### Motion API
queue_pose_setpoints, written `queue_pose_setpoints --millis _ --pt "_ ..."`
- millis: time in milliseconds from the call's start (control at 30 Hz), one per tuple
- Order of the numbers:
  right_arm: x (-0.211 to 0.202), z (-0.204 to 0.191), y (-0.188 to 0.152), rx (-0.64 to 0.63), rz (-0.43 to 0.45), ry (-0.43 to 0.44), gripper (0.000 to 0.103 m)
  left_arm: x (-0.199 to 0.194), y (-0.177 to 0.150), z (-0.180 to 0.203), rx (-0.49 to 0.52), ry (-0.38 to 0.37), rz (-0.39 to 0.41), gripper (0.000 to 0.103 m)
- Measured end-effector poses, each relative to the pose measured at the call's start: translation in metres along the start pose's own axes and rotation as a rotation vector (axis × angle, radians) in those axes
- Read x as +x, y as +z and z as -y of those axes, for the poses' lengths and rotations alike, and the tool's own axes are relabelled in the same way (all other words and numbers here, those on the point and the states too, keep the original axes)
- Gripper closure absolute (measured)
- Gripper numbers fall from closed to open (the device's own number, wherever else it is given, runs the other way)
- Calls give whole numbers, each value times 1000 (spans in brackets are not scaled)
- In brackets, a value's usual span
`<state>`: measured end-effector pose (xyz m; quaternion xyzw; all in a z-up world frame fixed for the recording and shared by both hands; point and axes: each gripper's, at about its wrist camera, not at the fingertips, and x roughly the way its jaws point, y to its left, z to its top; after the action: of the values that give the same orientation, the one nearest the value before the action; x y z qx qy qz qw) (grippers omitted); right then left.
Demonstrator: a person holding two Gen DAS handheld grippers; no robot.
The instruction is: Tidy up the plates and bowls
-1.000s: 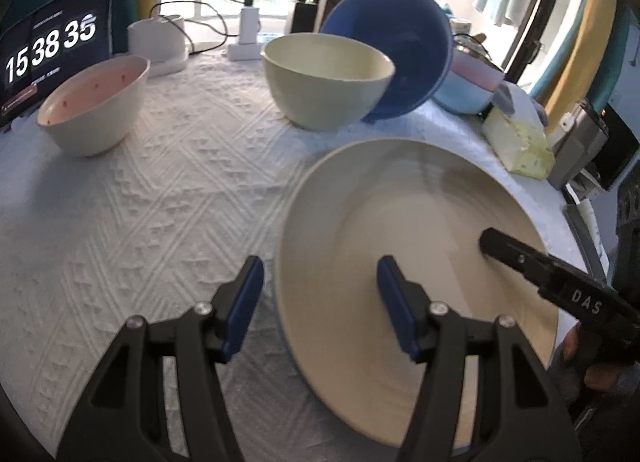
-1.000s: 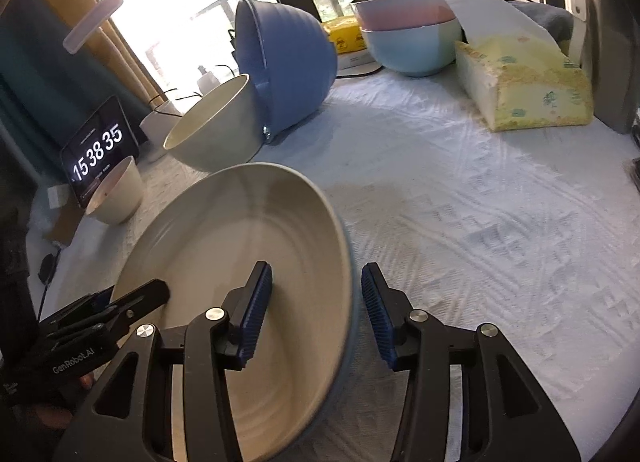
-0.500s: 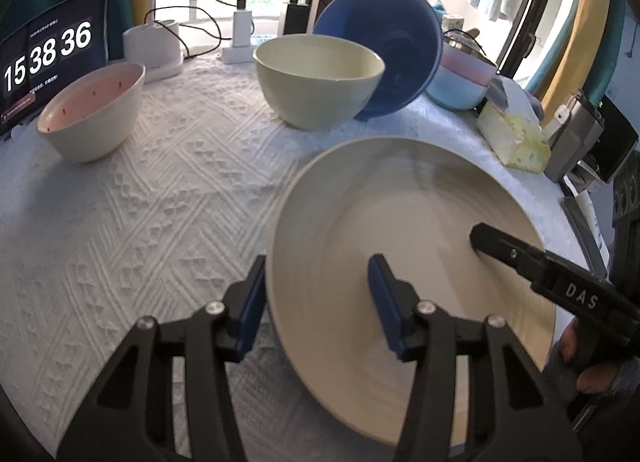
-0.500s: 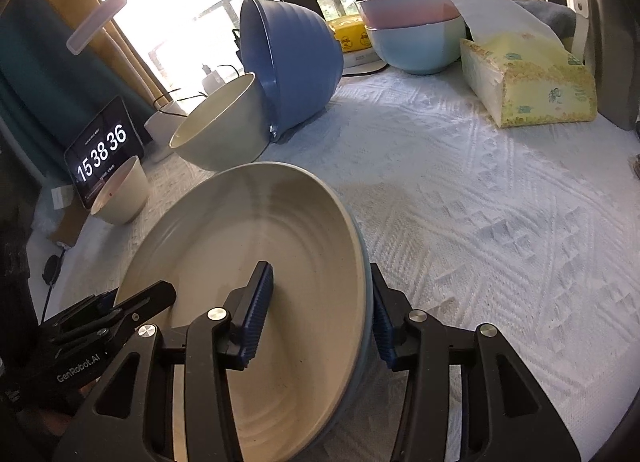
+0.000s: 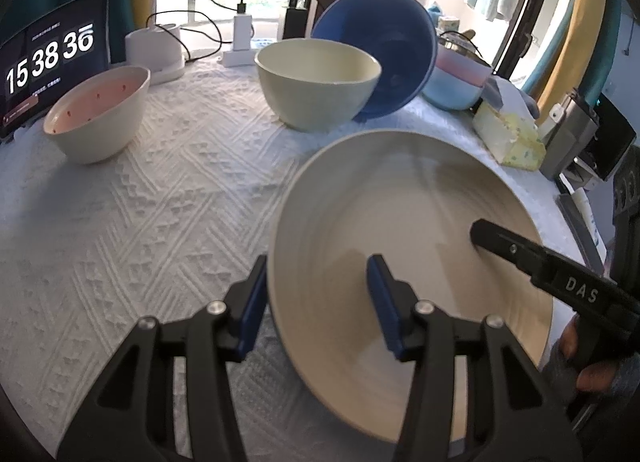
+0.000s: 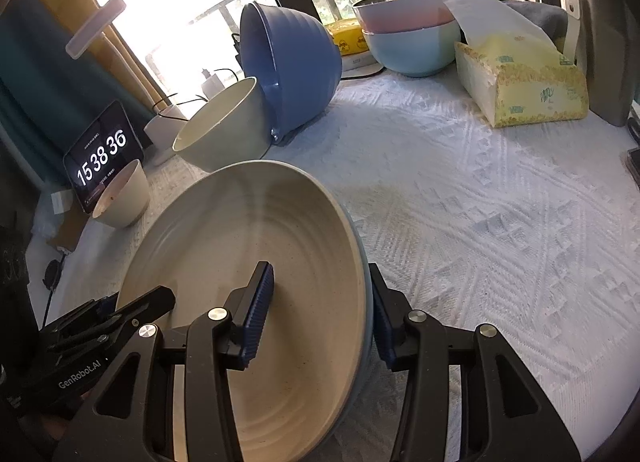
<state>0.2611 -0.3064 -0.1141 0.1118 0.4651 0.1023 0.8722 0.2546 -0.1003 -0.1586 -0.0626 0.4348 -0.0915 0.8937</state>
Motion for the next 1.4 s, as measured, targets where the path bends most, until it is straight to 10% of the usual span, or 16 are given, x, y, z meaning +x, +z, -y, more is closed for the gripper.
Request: queue_pose_setpoints --millis 1400 --pt "15 -107 0 -138 -27 29 55 -50 -17 -99 -147 39 62 53"
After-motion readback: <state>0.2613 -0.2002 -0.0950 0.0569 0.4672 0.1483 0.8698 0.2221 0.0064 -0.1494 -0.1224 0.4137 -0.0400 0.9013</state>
